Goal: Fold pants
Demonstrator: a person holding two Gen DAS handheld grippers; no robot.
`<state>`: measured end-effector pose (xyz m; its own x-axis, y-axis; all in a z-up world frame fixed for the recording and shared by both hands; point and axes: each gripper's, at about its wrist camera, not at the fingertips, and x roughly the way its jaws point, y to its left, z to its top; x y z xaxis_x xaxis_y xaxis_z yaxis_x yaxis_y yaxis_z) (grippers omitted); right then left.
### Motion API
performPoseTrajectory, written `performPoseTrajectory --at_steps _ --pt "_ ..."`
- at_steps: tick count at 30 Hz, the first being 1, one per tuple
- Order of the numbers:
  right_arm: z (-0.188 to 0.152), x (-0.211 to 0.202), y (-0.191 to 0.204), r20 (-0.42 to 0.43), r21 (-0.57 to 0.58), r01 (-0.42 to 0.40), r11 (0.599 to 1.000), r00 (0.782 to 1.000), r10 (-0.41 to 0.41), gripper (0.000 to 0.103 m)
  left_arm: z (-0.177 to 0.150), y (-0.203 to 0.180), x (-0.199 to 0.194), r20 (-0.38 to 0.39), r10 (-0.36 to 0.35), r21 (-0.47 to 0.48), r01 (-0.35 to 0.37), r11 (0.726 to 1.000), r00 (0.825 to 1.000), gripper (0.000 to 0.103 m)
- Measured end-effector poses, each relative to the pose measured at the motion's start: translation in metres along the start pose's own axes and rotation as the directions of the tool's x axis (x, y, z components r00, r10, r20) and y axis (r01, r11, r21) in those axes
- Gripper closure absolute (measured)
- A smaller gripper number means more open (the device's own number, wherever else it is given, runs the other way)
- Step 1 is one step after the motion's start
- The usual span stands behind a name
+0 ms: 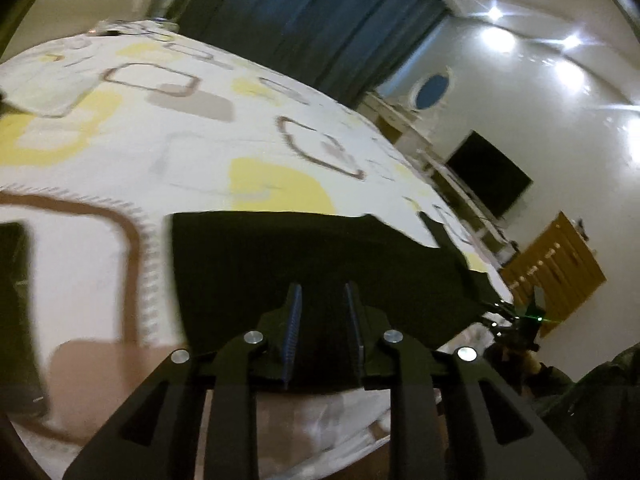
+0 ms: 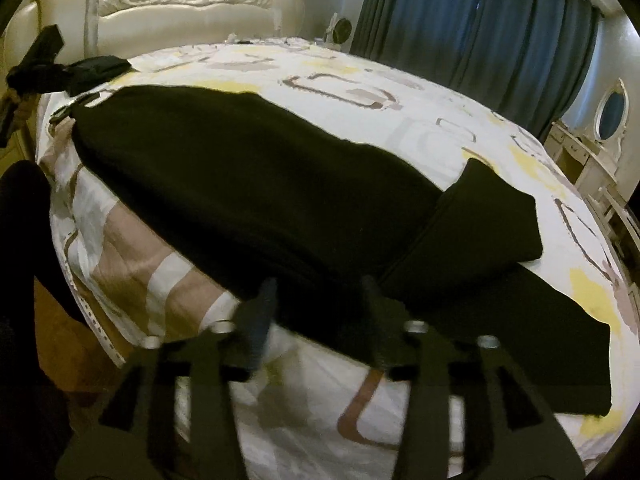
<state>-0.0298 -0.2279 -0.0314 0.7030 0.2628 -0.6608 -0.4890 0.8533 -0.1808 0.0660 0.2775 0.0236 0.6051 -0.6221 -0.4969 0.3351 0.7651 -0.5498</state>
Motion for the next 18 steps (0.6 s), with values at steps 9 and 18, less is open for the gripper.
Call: performPoseTrajectory --at_steps 9,18 --pt "0.083 -0.001 -0.091 0.024 0.269 0.068 0.961 0.997 -0.078 0.029 0.002 -0.037 0.102 -0.137 -0.086 0.036 0.092 0.995 0.987 0.063" --pt "0.171 0.156 -0.191 -0.29 0.363 0.248 0.898 0.946 -0.144 0.028 -0.008 -0.039 0.126 -0.114 -0.033 0.016 0.035 0.999 0.993 0.04"
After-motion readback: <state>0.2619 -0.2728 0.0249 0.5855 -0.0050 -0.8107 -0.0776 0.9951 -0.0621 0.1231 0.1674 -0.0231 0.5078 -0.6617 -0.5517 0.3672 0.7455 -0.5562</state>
